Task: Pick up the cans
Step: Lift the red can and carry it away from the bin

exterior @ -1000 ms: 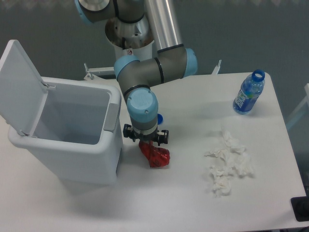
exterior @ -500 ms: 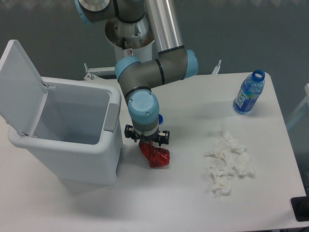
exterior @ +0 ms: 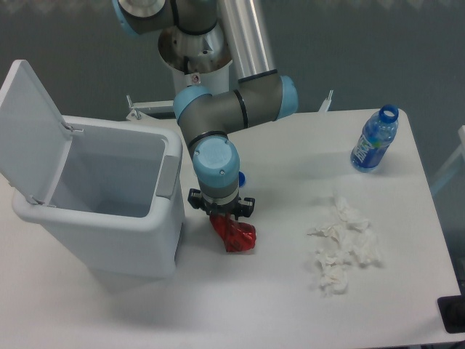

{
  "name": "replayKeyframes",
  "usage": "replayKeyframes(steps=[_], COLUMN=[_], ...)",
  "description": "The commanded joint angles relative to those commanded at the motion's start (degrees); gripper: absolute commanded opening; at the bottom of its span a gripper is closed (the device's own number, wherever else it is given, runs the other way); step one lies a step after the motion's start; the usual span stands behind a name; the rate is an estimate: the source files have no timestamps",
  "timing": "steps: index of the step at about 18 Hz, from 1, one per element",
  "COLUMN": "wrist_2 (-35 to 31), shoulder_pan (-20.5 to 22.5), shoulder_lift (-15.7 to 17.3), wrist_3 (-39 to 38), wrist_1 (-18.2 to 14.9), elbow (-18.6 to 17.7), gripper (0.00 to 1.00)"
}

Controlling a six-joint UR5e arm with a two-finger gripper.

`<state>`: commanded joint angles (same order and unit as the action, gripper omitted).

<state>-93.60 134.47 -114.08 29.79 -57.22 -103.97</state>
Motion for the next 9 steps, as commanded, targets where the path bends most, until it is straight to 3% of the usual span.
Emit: replayKeyframes(steps=[4,9], wrist_2=[0.00,0.00], shoulder_pan=[0.00,0.00], shoulder_lift=[0.17,0.17], wrist_3=[-0.09,0.00], wrist_1=[0.00,0.00], elbow=[0.00,0.70], gripper=[0.53,0.52])
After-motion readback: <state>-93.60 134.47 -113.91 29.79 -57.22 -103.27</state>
